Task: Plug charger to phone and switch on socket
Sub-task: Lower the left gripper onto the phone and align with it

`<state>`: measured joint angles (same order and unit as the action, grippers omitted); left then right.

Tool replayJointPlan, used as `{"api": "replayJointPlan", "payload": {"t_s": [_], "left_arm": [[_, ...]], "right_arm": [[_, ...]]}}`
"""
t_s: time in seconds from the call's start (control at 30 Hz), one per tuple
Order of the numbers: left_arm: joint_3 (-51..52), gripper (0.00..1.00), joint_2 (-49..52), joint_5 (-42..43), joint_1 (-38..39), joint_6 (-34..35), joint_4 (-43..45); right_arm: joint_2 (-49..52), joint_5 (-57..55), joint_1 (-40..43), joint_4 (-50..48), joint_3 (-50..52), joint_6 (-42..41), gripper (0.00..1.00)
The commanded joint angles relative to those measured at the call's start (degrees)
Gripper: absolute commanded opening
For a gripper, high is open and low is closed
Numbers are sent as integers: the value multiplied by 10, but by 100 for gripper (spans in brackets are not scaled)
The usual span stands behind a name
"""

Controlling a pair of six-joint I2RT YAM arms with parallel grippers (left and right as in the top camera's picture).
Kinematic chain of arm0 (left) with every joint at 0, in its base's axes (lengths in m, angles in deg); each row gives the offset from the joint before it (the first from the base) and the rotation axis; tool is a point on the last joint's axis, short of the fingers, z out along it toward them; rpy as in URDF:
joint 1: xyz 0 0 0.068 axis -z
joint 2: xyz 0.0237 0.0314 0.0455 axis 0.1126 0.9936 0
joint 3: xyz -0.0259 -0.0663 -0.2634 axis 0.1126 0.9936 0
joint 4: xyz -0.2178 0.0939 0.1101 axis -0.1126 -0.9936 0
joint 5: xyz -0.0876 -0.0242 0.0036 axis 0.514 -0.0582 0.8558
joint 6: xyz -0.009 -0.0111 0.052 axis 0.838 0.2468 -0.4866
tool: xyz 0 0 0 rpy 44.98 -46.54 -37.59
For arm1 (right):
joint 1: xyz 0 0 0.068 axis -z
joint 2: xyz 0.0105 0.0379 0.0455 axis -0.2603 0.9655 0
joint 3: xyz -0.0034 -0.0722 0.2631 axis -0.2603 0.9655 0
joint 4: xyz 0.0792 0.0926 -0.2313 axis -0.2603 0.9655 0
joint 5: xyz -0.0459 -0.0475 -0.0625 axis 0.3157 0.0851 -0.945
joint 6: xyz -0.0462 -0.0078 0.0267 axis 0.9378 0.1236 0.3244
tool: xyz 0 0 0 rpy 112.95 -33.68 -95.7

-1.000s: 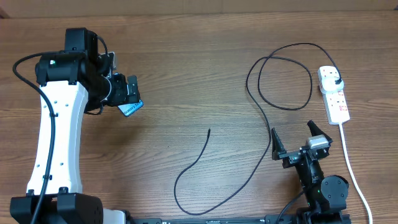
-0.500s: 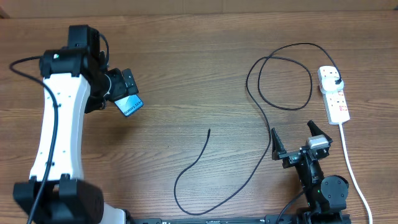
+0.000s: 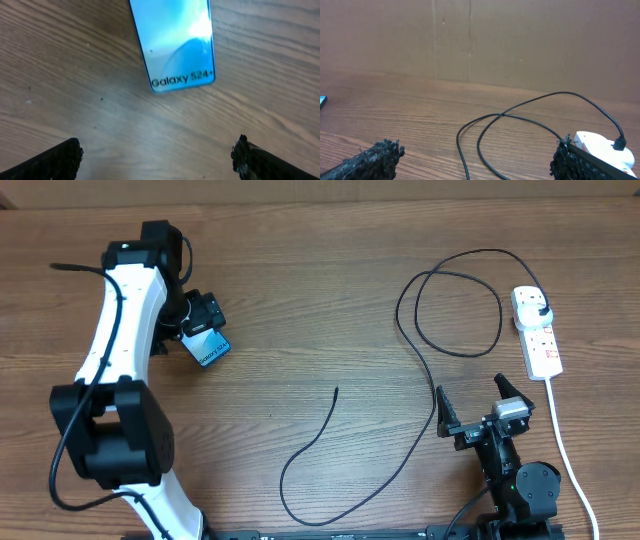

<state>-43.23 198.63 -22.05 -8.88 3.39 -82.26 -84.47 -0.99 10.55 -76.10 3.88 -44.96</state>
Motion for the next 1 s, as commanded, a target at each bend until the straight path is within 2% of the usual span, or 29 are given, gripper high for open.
{"api": "replayJointPlan", "payload": {"t_s": [0.0, 0.97], "left_arm": [[-17, 100, 25, -15, -3, 24, 10], [-17, 99, 128, 22, -36, 45, 130]], "right_arm": [[-6, 3, -3, -3, 6, 3, 100], [-6, 3, -3, -3, 6, 3, 100]]}}
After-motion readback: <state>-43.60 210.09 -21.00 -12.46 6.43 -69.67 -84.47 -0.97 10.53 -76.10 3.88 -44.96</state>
